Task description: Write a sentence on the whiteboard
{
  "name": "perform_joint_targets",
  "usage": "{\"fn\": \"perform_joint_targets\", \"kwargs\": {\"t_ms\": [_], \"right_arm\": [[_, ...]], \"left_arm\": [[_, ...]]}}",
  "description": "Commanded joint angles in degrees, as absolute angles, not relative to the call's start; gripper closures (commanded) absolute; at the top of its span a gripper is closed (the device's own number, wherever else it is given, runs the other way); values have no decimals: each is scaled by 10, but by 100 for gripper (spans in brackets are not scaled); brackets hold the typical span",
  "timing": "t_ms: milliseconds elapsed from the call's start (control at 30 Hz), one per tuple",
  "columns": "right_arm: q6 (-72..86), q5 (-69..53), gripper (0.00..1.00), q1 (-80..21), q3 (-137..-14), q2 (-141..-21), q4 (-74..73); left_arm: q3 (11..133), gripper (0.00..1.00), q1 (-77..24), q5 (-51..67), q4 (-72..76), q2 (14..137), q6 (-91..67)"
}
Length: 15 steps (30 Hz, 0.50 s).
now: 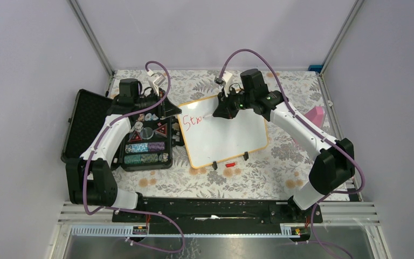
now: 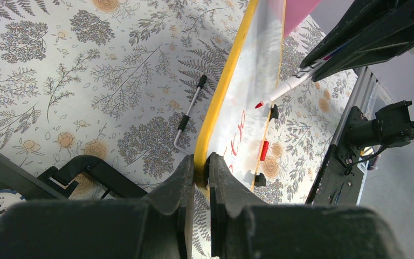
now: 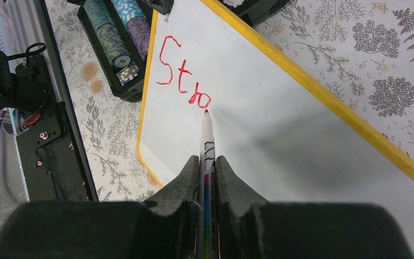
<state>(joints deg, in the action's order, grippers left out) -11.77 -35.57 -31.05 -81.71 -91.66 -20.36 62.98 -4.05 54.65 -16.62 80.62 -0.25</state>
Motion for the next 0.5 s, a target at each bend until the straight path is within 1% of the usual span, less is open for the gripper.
{"fn": "perform_joint_targets", "kwargs": {"t_ms": [0,467], "right_arm": [[-119,-357,100,-307,-840,-924,-192],[-117,-353,100,-308,-842,-940,-185]], "left_arm": [[627,100,-55,536,-182,801,24],[624,100,-55,535,-181,801,26]]}}
